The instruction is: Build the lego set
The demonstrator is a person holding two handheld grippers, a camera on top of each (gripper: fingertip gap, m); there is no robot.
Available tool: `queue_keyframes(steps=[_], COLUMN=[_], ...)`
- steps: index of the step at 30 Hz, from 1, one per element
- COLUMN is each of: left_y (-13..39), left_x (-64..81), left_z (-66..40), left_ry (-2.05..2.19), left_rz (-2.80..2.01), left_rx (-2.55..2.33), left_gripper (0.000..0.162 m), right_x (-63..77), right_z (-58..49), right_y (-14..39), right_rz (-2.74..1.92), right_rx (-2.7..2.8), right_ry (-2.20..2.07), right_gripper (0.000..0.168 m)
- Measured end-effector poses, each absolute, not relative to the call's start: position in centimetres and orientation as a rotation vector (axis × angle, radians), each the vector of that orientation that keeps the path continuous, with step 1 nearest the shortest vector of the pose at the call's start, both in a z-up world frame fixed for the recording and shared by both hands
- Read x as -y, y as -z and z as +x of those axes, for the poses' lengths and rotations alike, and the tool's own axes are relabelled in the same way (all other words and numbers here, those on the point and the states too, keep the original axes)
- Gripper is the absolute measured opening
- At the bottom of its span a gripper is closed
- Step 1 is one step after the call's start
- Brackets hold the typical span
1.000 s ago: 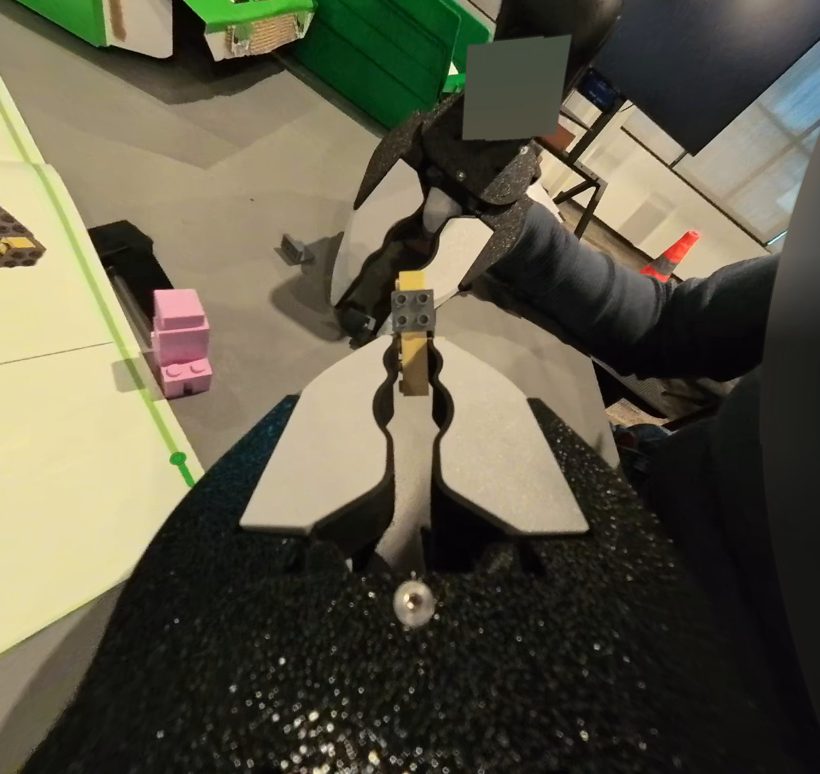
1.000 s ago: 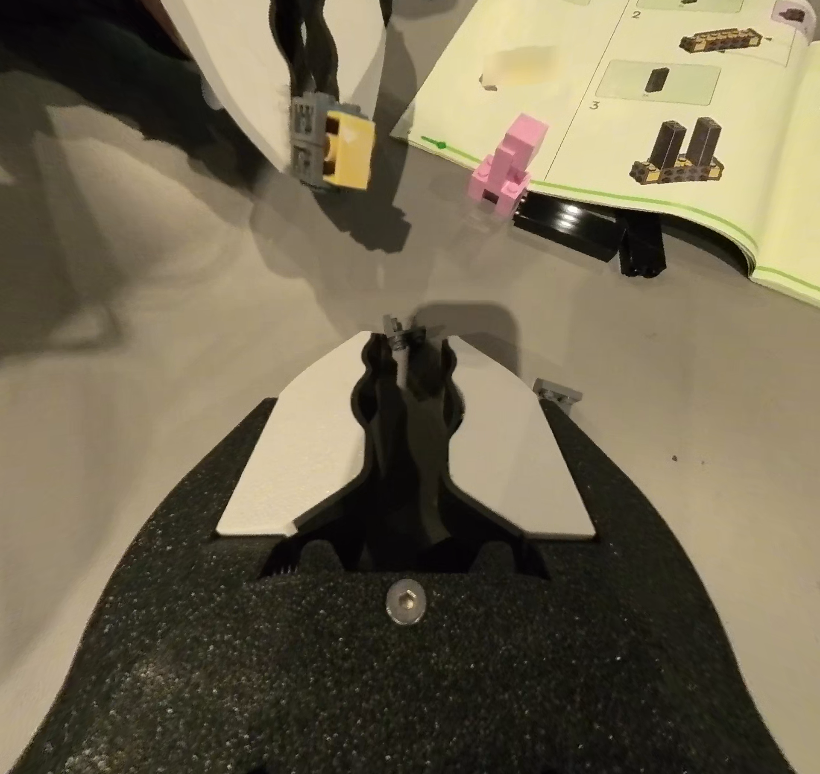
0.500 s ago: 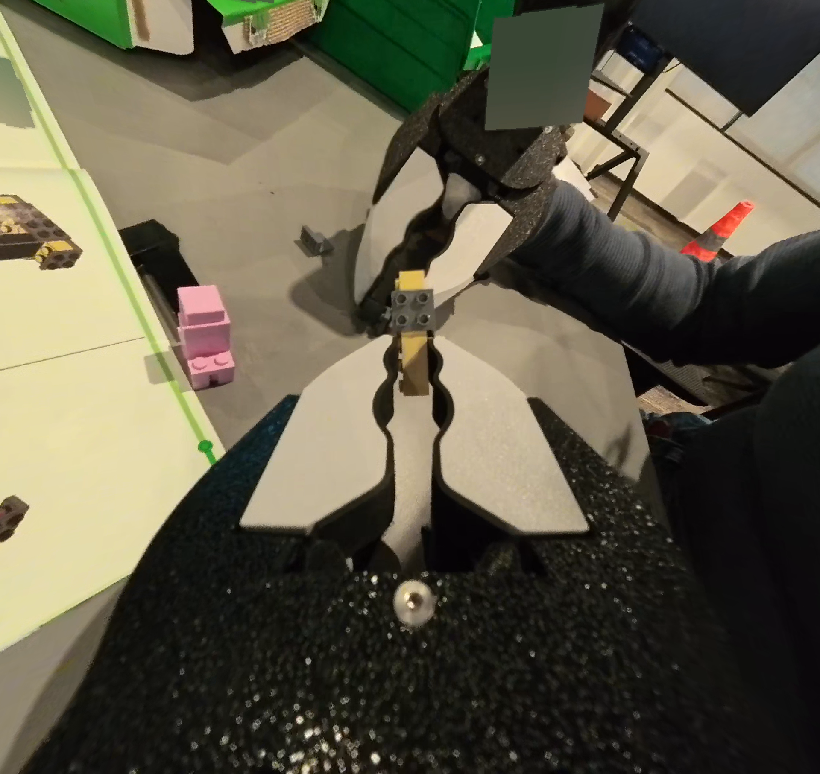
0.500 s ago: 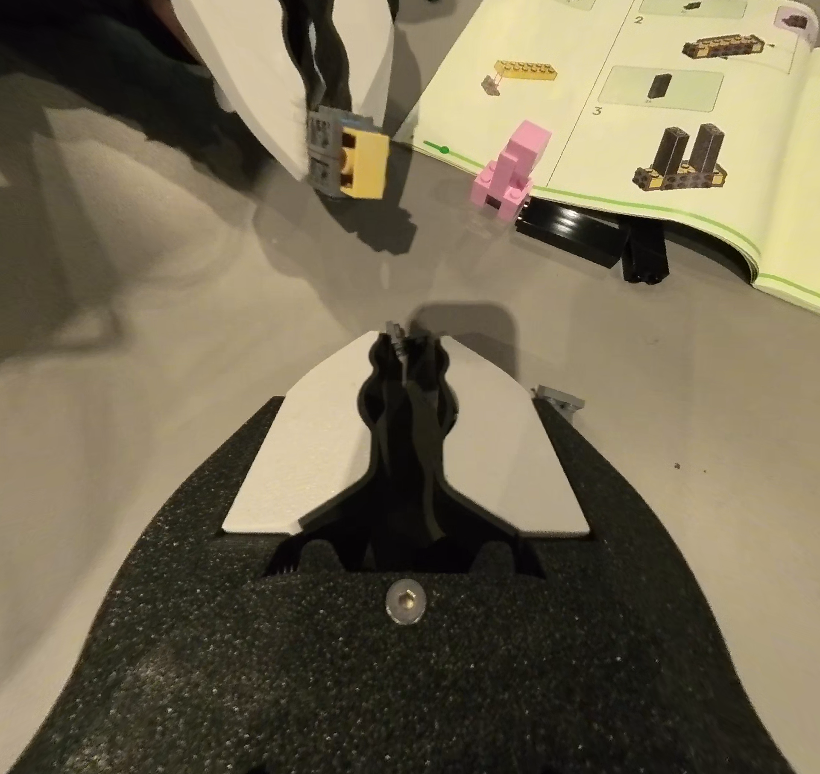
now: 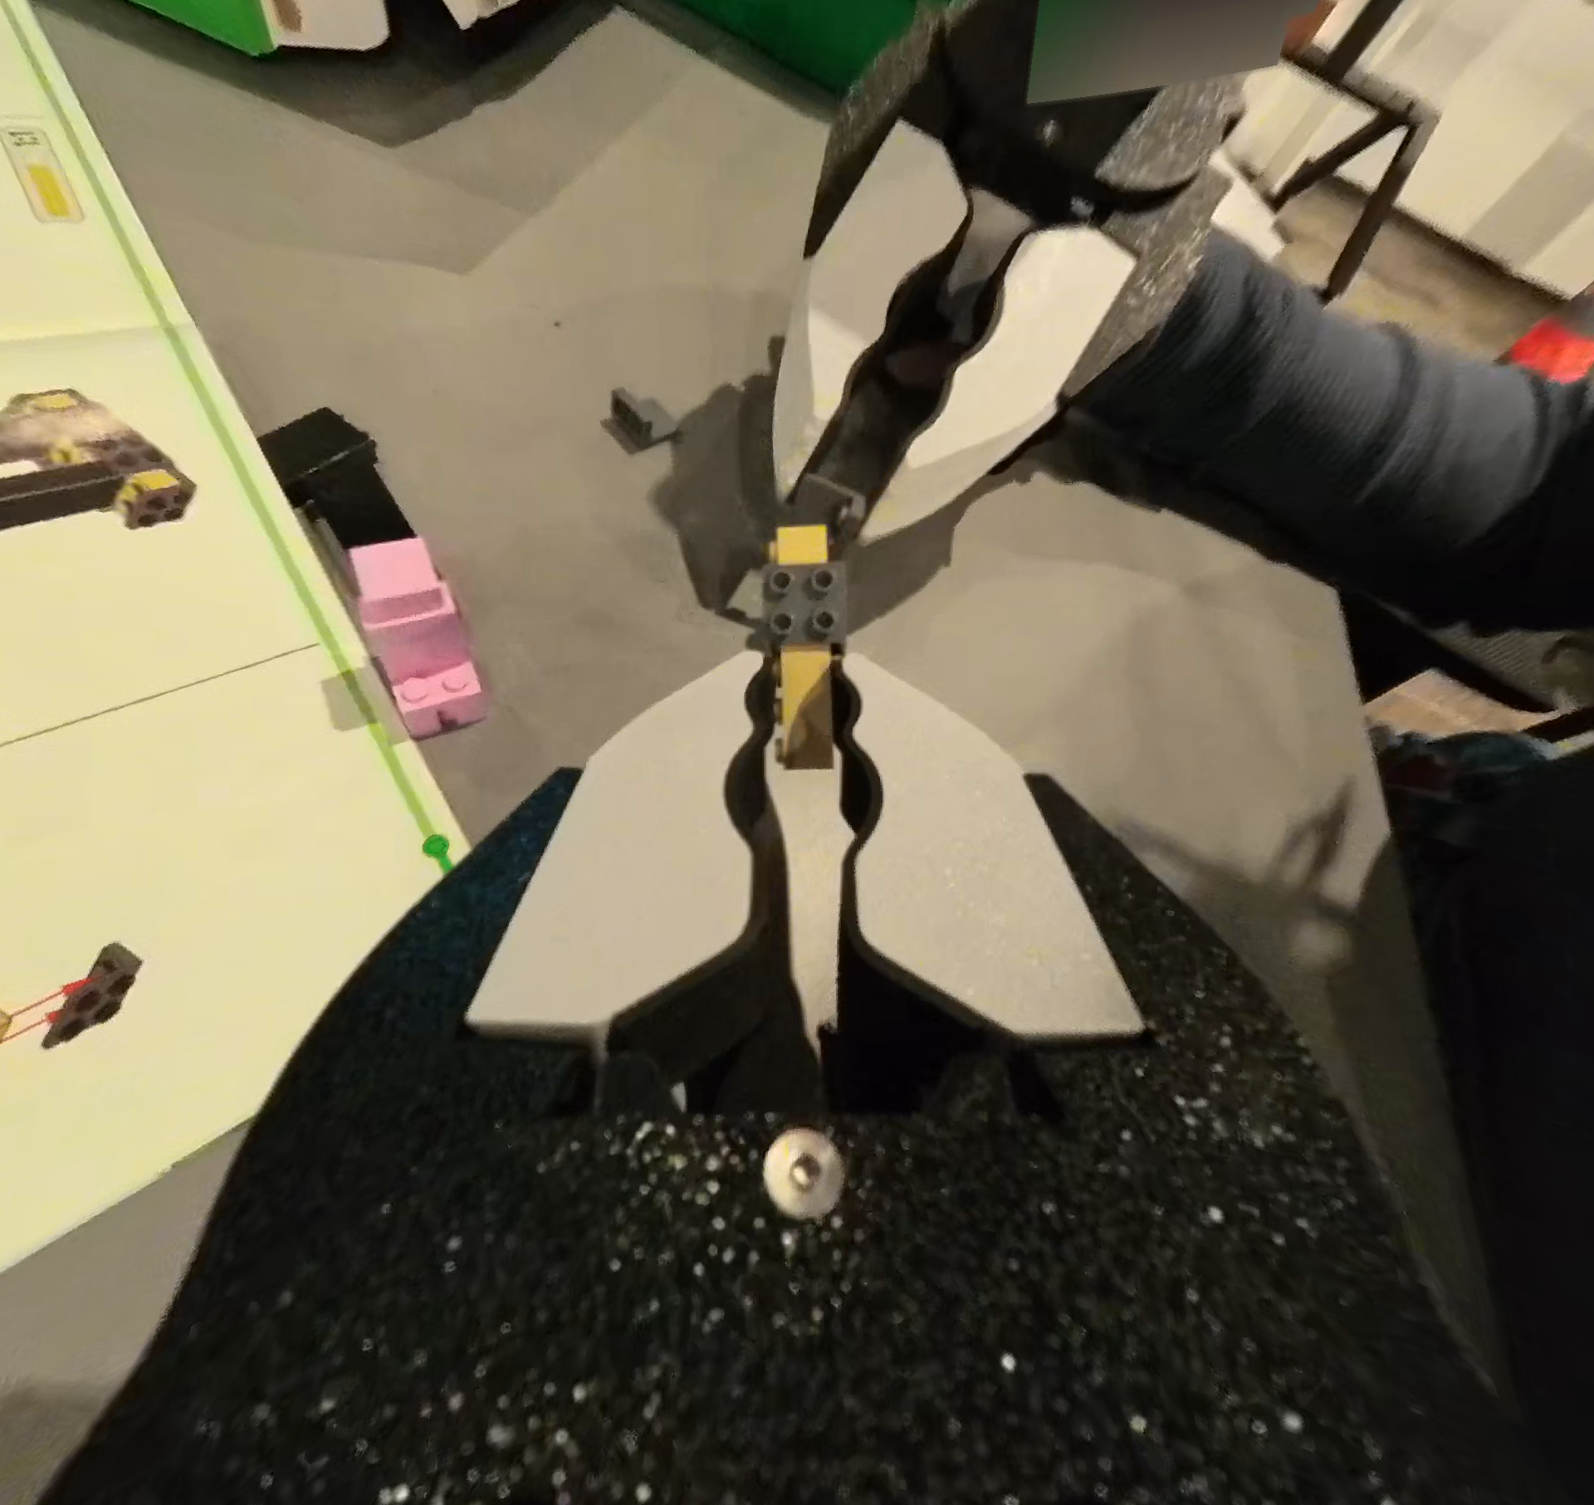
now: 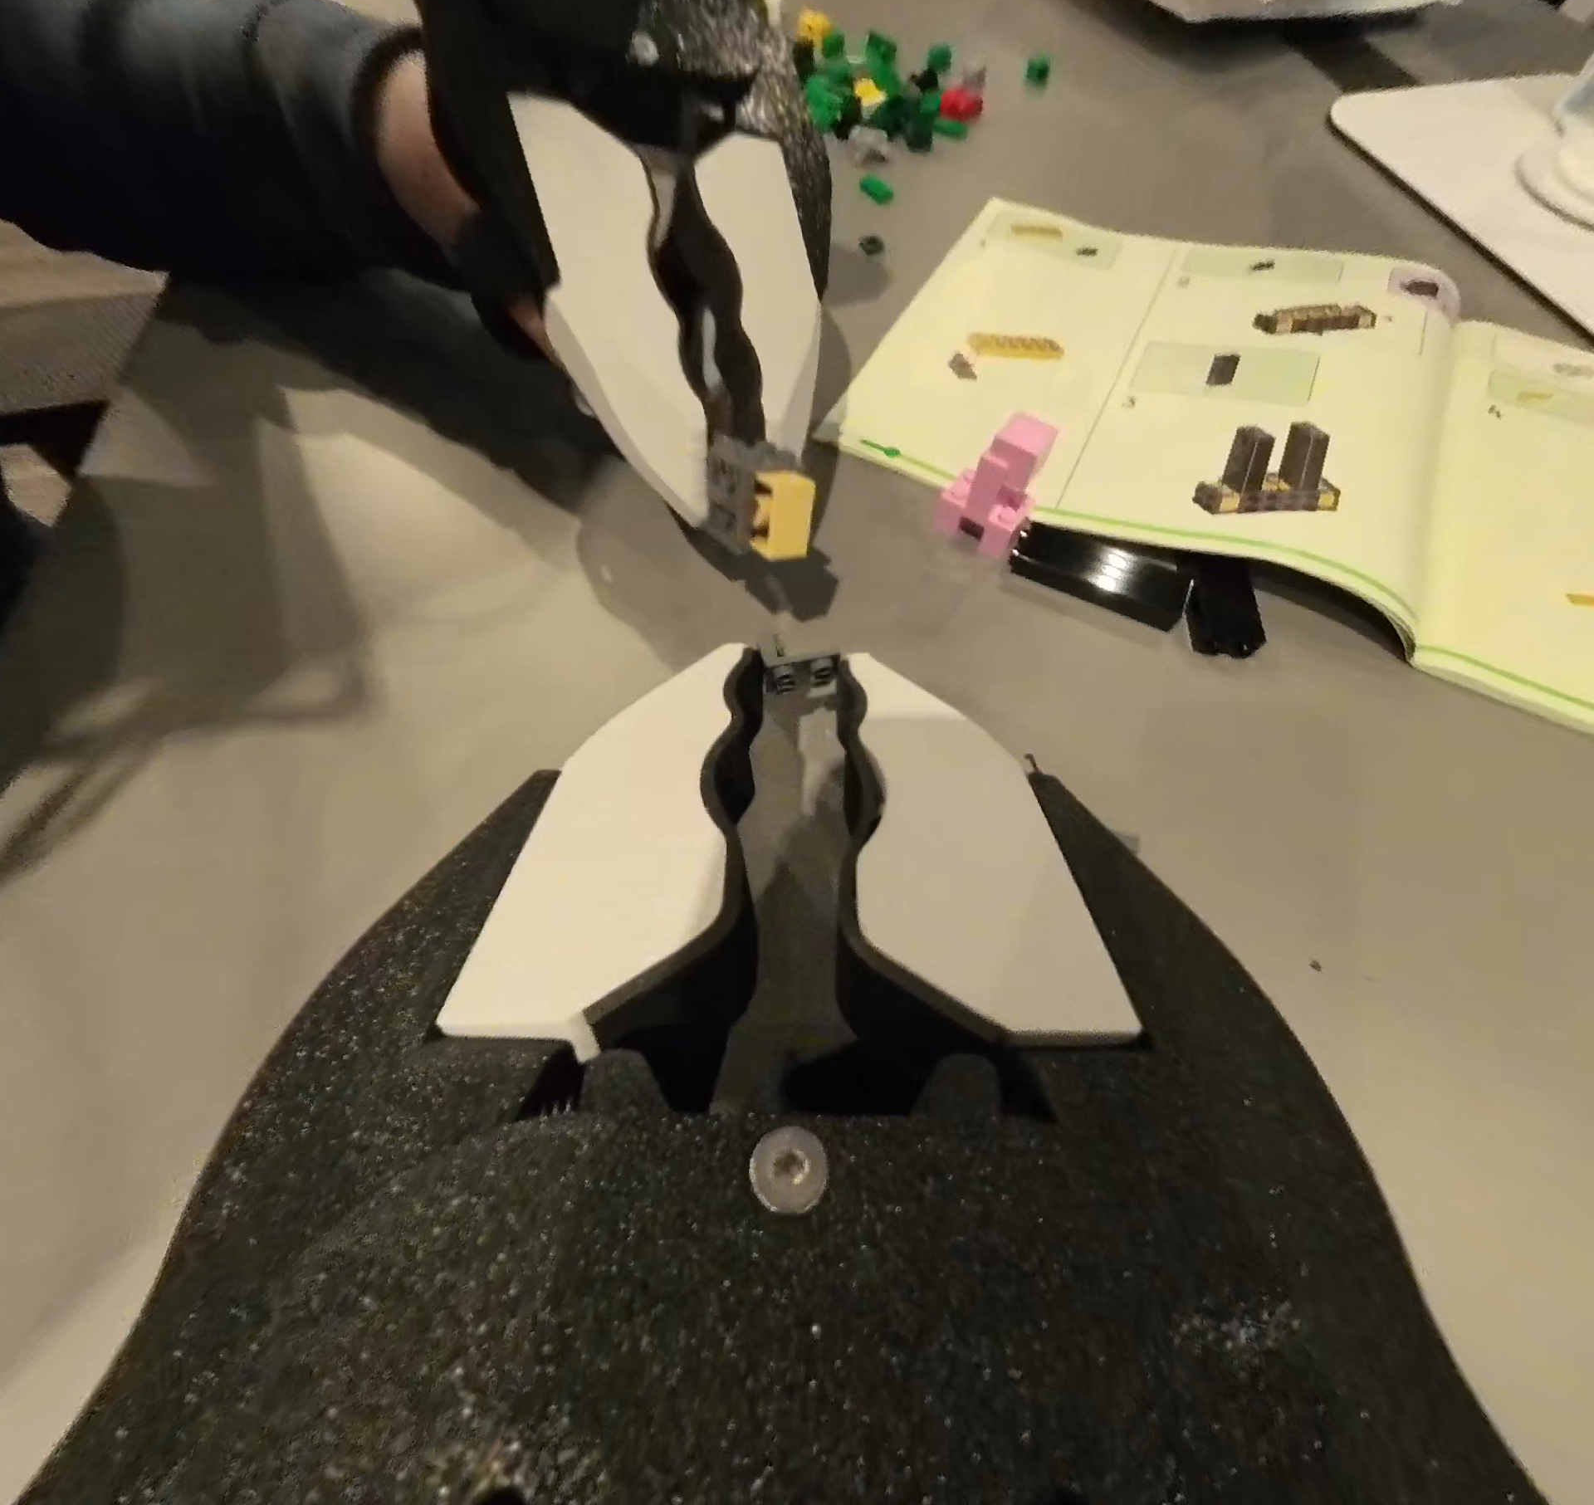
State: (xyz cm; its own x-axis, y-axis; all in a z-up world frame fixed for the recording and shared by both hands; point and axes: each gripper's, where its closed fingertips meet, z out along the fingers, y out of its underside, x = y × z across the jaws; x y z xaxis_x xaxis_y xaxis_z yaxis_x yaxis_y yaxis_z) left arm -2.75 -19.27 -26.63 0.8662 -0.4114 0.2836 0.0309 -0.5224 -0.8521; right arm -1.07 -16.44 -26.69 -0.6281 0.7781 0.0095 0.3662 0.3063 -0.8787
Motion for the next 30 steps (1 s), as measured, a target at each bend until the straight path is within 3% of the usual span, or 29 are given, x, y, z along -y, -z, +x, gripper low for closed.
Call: queue_keyframes(steps=[30], left_y=[28.8], left_x=[19.6], left_z=[-1.7], left_ry=[0.283], left_rz=[-2.151], left_rx=[-0.529], left_gripper=[0.011], right_x=[18.5], right_z=[-1.1], right_y=[27.5], right_rz=[-0.912], right_rx=[2.234], right_ry=[-1.202], right_gripper=[0.016])
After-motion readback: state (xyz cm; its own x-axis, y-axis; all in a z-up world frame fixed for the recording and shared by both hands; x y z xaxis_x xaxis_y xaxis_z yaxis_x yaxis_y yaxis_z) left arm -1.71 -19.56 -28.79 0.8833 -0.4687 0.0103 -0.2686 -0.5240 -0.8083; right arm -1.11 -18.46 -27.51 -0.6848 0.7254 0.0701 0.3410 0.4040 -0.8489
